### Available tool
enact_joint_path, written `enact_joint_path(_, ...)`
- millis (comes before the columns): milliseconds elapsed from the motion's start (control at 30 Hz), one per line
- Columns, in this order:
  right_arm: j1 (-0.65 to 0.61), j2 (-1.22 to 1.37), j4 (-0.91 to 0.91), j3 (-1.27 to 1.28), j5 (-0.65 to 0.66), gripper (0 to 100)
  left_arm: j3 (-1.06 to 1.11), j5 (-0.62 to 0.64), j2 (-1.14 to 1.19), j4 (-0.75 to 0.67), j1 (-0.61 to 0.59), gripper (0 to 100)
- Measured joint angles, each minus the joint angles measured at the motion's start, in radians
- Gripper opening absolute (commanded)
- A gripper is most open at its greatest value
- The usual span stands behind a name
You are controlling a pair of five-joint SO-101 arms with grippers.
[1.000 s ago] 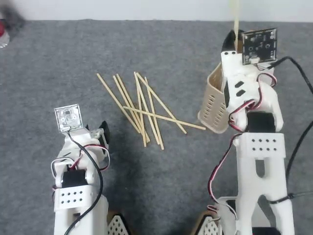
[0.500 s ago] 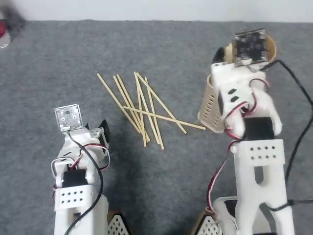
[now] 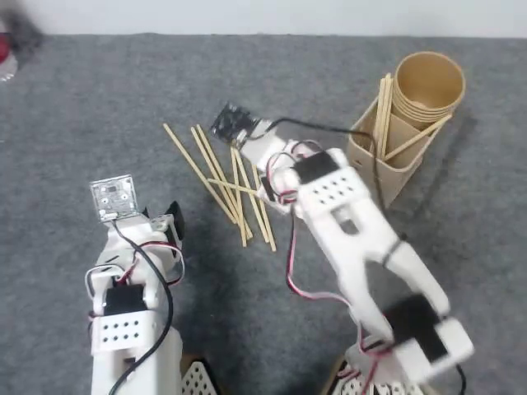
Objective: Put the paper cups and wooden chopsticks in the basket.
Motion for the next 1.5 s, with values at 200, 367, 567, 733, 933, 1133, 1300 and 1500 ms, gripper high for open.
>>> enact_joint_path(200, 0.000, 0.193, -0.072, 0.000, 0.055, 21.0, 0.000, 0.002, 0.000, 0.000, -0.008, 18)
enact_joint_path(367, 0.000, 0.290, -0.109, -0.038, 0.068, 21.0, 0.000, 0.002, 0.000, 0.000, -0.008, 18)
enact_joint_path(567, 0.002, 0.413, -0.110, -0.180, 0.069, 21.0, 0.000, 0.002, 0.000, 0.000, -0.008, 18)
enact_joint_path(733, 0.002, 0.525, -0.110, -0.313, 0.069, 21.0, 0.000, 0.002, 0.000, 0.000, -0.008, 18)
enact_joint_path(933, 0.002, 0.624, -0.061, -0.476, 0.069, 20.8, 0.000, 0.002, 0.000, 0.000, -0.008, 18)
enact_joint_path(1133, 0.015, 0.723, 0.044, -0.637, 0.069, 0.8, 0.000, 0.002, 0.000, 0.000, 0.000, 18)
enact_joint_path(1300, 0.041, 0.779, 0.138, -0.746, 0.117, 0.5, 0.000, 0.002, 0.000, 0.000, 0.008, 18)
enact_joint_path(1500, 0.043, 0.783, 0.236, -0.810, 0.146, 0.8, 0.000, 0.002, 0.000, 0.000, 0.008, 18)
